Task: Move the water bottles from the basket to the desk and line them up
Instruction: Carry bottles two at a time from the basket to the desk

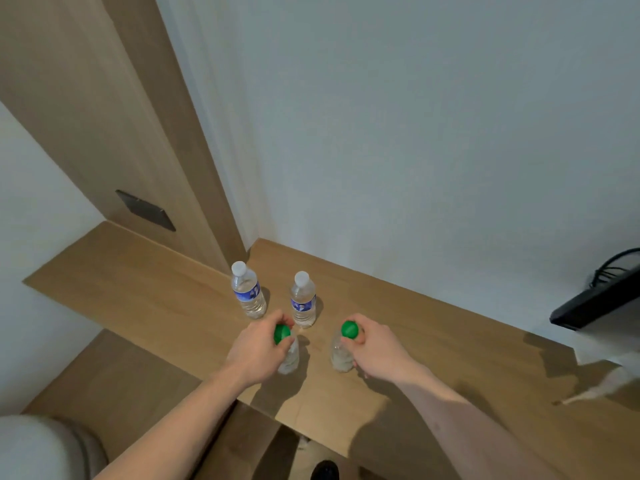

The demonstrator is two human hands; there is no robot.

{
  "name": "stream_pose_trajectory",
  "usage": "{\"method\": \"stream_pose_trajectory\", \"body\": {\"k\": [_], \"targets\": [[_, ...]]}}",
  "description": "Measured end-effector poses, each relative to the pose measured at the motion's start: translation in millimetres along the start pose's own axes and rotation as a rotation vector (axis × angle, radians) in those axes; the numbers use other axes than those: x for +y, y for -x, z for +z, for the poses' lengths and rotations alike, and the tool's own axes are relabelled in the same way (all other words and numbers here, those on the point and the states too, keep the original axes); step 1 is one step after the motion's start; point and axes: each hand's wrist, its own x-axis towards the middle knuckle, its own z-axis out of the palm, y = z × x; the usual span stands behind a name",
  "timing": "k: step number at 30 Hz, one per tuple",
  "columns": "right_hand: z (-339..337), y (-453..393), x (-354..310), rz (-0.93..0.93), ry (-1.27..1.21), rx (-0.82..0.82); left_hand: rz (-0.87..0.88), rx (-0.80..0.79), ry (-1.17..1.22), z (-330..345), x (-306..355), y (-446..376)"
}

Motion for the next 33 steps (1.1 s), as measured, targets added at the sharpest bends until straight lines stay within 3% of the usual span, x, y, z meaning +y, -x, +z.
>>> {"method": "stream_pose_trajectory", "body": {"k": [9,13,17,25,33], "targets": [[-3,20,-7,0.029,0.057,-0.016,0.085,-0.021,-0.028,-24,11,20],[-25,54,-2,0.025,-0.016,0.011,0.208,0.006,-0.039,-38,42,34],[-56,112,31,0.075,0.001,0.146,0.384,0.002,-0.060,-35,86,50],[-95,281,146,0.328,0.034,0.382,0.725,-0.086,-0.254,49,207,77],[-81,484,259,0.638,-0.007,0.536,1.023,-0.228,-0.437,167,357,181]]}}
